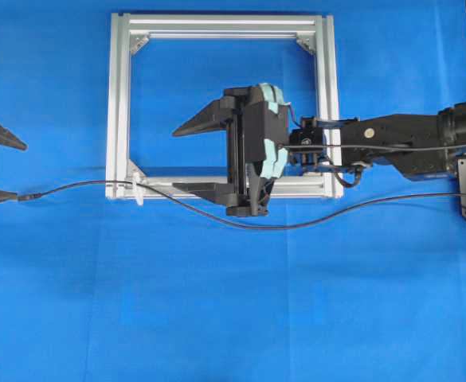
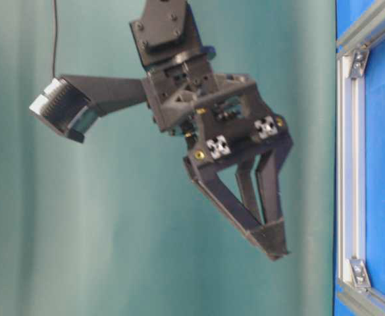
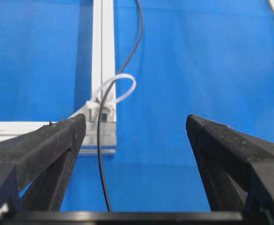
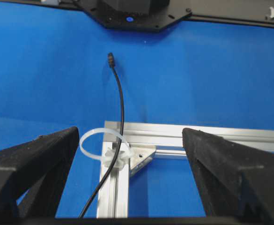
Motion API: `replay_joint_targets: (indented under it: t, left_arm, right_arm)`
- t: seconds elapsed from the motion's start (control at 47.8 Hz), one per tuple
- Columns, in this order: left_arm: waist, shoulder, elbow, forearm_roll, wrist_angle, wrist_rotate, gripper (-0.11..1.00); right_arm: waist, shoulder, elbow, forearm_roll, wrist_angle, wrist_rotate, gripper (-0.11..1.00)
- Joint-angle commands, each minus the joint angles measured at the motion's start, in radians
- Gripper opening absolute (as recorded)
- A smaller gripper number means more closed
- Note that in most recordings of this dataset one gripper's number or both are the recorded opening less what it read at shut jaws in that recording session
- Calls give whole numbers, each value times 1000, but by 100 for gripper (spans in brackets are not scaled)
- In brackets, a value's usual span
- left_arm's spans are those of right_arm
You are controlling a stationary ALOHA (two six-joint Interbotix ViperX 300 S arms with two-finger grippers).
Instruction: Insert the wire through the string loop located on the left side.
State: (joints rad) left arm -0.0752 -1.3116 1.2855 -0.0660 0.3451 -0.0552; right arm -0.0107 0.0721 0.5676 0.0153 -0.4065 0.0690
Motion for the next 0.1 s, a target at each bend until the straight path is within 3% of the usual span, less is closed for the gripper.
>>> replay_joint_targets:
  t: [0.0, 0.084]
  left_arm:
    - [5, 17, -11, 3, -8, 0, 84]
    - [5, 17, -11, 3, -9, -2, 84]
  right_arm:
    - [0, -34, -6, 5, -3, 2, 94]
    - [0, -34, -6, 3, -3, 0, 94]
